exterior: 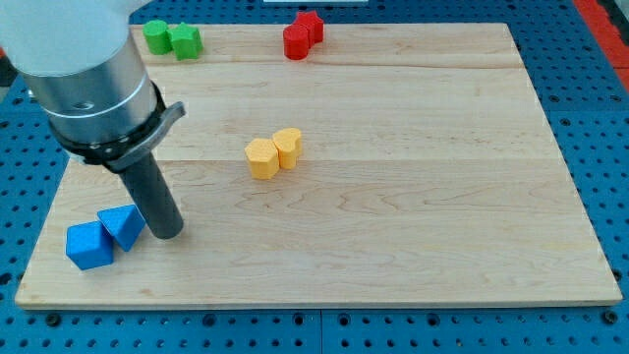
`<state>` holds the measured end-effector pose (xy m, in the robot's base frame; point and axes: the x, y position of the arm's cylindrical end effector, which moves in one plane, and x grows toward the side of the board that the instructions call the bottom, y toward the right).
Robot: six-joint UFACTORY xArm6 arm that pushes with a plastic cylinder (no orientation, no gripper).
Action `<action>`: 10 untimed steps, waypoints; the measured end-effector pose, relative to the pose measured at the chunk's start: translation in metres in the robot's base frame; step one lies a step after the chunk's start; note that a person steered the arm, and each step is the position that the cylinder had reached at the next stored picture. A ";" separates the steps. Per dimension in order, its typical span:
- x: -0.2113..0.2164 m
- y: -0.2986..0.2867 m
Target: Push the blue triangle towards the green circle
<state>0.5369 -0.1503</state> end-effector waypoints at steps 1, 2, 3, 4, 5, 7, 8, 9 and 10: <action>0.025 0.034; 0.056 0.046; 0.061 0.013; 0.061 -0.002; 0.055 -0.005; 0.053 -0.044; 0.033 -0.045; 0.014 -0.046; -0.014 -0.049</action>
<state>0.5229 -0.1992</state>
